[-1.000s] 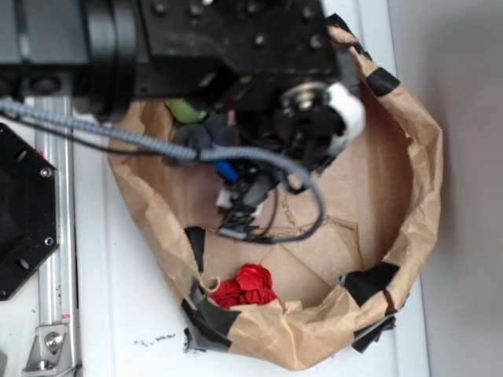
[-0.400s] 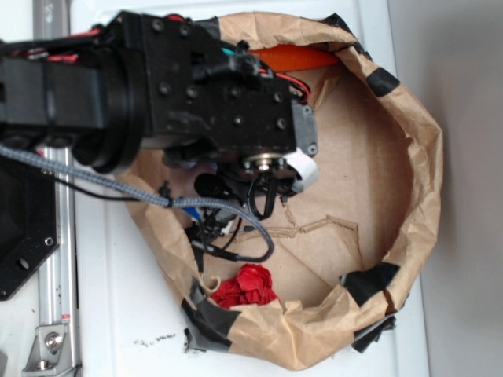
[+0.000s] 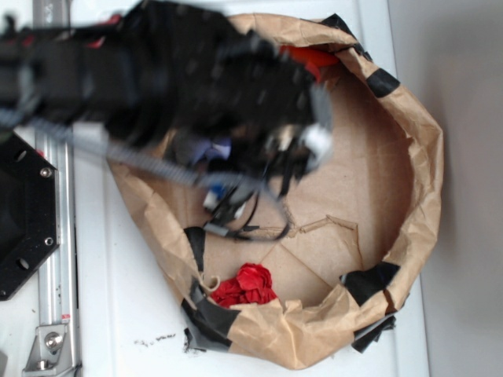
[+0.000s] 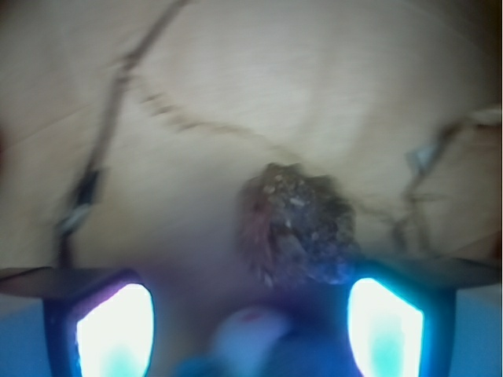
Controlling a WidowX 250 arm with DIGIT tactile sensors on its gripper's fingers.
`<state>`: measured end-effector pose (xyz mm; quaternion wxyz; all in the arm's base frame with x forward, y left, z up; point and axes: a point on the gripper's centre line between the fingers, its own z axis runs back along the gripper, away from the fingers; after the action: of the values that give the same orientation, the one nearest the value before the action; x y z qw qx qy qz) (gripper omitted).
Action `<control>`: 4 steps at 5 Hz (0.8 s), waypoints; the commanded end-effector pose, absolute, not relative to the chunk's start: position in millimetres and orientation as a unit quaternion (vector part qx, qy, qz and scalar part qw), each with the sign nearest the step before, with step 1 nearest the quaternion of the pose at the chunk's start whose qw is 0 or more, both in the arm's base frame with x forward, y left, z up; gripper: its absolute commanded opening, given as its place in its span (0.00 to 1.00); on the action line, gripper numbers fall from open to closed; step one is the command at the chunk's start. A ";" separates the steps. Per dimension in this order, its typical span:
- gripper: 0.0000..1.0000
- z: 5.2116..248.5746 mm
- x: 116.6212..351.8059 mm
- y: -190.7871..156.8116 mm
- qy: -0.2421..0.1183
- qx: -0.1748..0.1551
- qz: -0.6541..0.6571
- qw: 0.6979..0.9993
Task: Grab the rock.
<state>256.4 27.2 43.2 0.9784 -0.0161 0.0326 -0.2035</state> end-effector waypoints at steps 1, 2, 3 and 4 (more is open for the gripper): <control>0.79 35.8 271.4 35.7 0.027 -0.005 -0.198 0.980; 0.00 29.6 263.3 27.1 0.032 -0.001 -0.204 0.978; 0.00 28.4 258.0 20.9 0.034 0.008 -0.208 0.978; 0.00 41.7 257.5 18.9 0.017 0.013 -0.203 0.979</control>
<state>255.3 23.2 28.4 0.9805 0.0037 0.0484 -0.1906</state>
